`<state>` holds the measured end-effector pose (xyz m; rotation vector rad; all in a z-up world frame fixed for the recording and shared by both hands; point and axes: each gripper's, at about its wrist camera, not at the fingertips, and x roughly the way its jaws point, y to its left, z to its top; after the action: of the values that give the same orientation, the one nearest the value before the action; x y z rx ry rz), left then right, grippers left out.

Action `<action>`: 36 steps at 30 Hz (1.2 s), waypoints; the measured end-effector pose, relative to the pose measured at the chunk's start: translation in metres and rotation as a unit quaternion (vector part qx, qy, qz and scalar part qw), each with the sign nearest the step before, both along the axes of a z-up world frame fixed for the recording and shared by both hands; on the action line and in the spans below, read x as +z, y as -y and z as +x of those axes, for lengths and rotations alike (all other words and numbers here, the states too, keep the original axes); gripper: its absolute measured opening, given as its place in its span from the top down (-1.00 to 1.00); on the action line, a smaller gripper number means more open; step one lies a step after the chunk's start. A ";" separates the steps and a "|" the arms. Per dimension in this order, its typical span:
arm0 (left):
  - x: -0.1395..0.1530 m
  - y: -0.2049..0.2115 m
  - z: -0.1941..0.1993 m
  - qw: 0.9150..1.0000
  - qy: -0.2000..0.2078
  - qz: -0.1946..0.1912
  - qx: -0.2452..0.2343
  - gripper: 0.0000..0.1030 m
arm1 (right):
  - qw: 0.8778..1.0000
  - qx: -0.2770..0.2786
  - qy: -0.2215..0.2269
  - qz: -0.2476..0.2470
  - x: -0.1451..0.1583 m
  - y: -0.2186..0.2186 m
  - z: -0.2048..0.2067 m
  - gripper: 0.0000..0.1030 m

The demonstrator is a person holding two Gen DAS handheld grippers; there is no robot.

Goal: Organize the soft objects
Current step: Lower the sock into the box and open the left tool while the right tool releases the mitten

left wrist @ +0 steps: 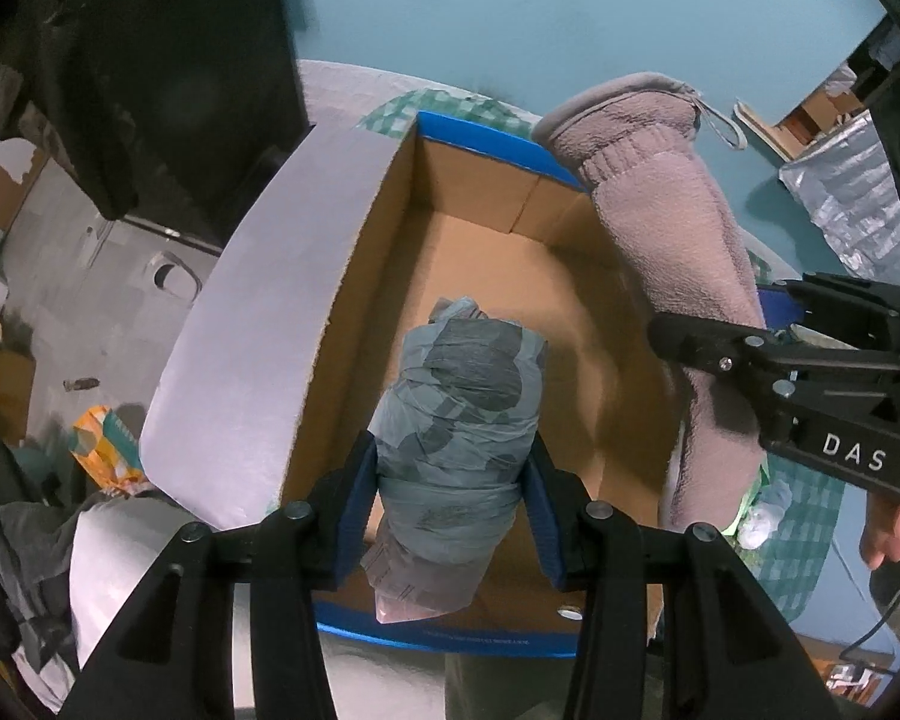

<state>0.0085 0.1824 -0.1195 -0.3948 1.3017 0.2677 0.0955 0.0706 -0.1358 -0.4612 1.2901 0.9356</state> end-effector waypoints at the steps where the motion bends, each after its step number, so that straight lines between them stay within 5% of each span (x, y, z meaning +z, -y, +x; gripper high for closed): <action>1: -0.001 -0.001 0.000 1.000 -0.001 0.000 0.003 0.03 | 1.000 -0.003 0.001 0.001 -0.001 -0.001 0.000 0.06; 7: 0.002 -0.002 0.001 1.000 -0.006 0.017 0.005 -0.20 | 1.000 -0.009 0.017 0.000 0.001 -0.006 -0.002 -0.34; 21: 0.014 0.010 0.000 0.999 0.007 0.038 -0.009 -0.27 | 0.999 -0.029 0.020 0.028 0.026 0.008 0.002 -0.42; 36: 0.035 0.050 0.002 0.998 0.024 0.051 -0.041 -0.36 | 0.997 -0.069 0.017 0.017 0.035 0.076 -0.002 -0.46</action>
<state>0.0103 0.1321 -0.0844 -0.2597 1.2493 0.2523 0.0934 -0.0051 -0.1009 -0.3557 1.2565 0.8303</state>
